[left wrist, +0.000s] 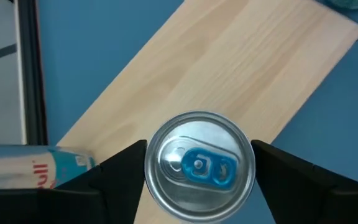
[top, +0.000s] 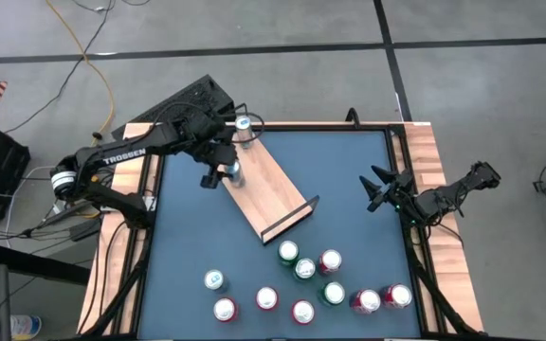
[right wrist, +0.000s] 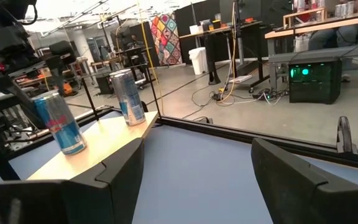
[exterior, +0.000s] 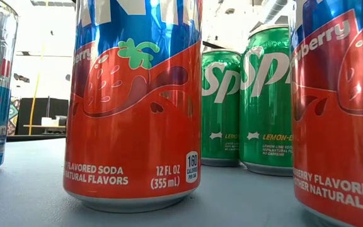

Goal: Place canned beverage on shelf
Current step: Put the right blue soda can on the shelf aligned with the other blue soda can

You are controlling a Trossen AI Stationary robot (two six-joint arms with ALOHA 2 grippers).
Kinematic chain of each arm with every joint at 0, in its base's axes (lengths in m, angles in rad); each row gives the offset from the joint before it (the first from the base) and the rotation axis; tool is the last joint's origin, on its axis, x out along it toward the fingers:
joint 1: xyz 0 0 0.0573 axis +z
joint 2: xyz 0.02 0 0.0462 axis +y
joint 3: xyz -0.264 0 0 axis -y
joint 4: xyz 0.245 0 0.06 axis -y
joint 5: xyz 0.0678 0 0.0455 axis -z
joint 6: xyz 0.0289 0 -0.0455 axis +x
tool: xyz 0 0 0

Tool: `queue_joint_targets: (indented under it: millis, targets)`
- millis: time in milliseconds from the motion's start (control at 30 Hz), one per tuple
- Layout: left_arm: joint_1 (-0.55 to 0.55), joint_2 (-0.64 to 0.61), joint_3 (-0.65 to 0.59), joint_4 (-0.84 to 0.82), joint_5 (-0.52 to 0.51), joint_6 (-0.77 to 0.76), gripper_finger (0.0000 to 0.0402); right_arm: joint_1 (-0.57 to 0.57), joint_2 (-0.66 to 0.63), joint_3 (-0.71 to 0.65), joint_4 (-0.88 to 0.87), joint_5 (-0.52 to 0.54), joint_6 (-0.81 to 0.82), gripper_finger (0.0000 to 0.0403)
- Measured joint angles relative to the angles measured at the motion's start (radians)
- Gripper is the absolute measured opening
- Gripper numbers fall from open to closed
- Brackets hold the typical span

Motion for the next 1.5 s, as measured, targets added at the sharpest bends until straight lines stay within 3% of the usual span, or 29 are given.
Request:
queue_joint_targets:
  millis: [467, 667, 800, 867, 1067, 1167, 1300, 1500]
  targets:
    - [-0.027, 0.0, 0.032, 0.013, -0.14, -0.052, 0.032, 0.0, 0.0, 0.0, 0.0, -0.001, 0.0, 0.0282]
    - [-0.029, 0.0, 0.126, -0.024, -0.136, -0.19, 0.0326, 0.0, 0.0, 0.0, 0.0, -0.001, -0.002, 0.0282]
    - [-0.057, 0.0, 0.196, -0.042, -0.157, -0.391, 0.0326, 0.0, 0.0, 0.0, 0.0, -0.001, -0.004, 0.0282]
    - [-0.086, 0.0, 0.23, -0.043, -0.255, -0.54, 0.0326, 0.0, 0.0, 0.0, 0.0, -0.001, -0.003, 0.0282]
    - [-0.224, 0.0, 0.294, -0.09, -0.71, -1.002, 0.0325, 0.0, 0.0, 0.0, 0.0, -0.001, -0.003, 0.0282]
    - [-0.293, 0.0, 0.295, -0.112, -0.849, -1.208, 0.0325, 0.0, 0.0, 0.0, 0.0, -0.001, -0.005, 0.0282]
    - [-0.354, 0.027, 0.295, -0.186, -0.983, -1.336, 0.0325, 0.0, 0.0, 0.0, 0.0, -0.001, -0.011, 0.0282]
    - [-0.38, 0.133, 0.294, -0.257, -0.975, -1.476, 0.0325, 0.0, 0.0, 0.0, 0.0, -0.001, -0.011, 0.0282]
